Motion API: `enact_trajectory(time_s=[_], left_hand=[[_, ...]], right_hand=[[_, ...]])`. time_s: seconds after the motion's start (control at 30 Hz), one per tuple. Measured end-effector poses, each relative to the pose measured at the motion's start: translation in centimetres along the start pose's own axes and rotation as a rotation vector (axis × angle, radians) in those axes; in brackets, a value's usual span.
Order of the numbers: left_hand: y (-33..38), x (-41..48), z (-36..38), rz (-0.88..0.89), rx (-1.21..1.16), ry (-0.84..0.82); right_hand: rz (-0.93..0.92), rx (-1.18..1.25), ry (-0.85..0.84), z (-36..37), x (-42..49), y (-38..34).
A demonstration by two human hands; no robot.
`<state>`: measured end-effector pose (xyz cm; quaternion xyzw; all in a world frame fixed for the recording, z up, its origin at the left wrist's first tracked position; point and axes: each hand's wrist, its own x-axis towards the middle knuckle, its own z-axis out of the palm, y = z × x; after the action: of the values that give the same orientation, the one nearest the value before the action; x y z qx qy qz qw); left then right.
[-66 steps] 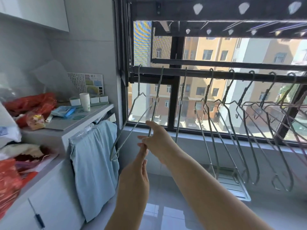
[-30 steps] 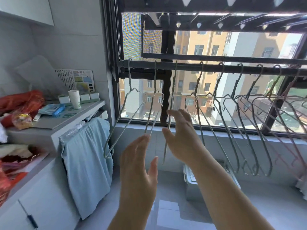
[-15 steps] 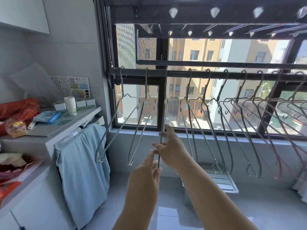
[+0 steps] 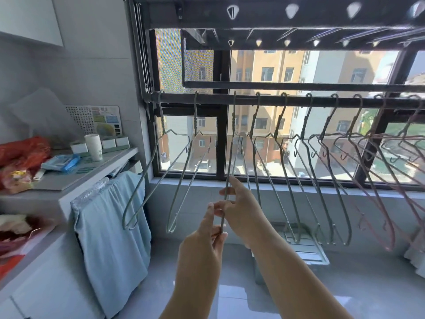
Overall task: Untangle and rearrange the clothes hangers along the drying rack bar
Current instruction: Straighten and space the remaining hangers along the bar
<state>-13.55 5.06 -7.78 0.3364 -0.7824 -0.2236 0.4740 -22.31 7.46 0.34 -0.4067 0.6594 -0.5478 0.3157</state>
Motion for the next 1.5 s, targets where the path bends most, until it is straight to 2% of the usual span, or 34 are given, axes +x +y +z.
enact_trajectory(time_s=[0.47, 0.6, 0.8, 1.13, 1.2, 1.33, 1.43, 1.5], left_hand=[[-0.4, -0.4, -0.2, 0.029, -0.014, 0.026], [-0.3, -0.4, -0.3, 0.047, -0.033, 0.019], [-0.4, -0.4, -0.4, 0.052, -0.035, 0.022], [0.2, -0.7, -0.7, 0.037, -0.002, 0.008], [0.4, -0.7, -0.7, 0.017, -0.014, 0.025], [0.6, -0.9, -1.0, 0.03, 0.01, 0.038], [1.1, -1.1, -1.6, -0.029, 0.048, 0.034], [1.4, -1.1, -1.8, -0.014, 0.112, 0.087]], right_hand=[[0.051, 0.101, -0.001, 0.2, -0.1, -0.2], [0.005, 0.055, 0.005, 0.4, 0.0, -0.2], [0.052, 0.076, -0.025, 0.3, -0.3, -0.6], [0.026, 0.066, -0.028, 0.4, -0.2, -0.2], [0.003, 0.009, -0.03, 0.3, -0.2, 0.0], [-0.097, -0.353, -0.034, -1.1, -1.2, -0.3], [-0.287, -0.462, 0.099, -3.6, -2.3, -1.1], [-0.328, -0.446, 0.196, -5.3, -2.5, -1.5]])
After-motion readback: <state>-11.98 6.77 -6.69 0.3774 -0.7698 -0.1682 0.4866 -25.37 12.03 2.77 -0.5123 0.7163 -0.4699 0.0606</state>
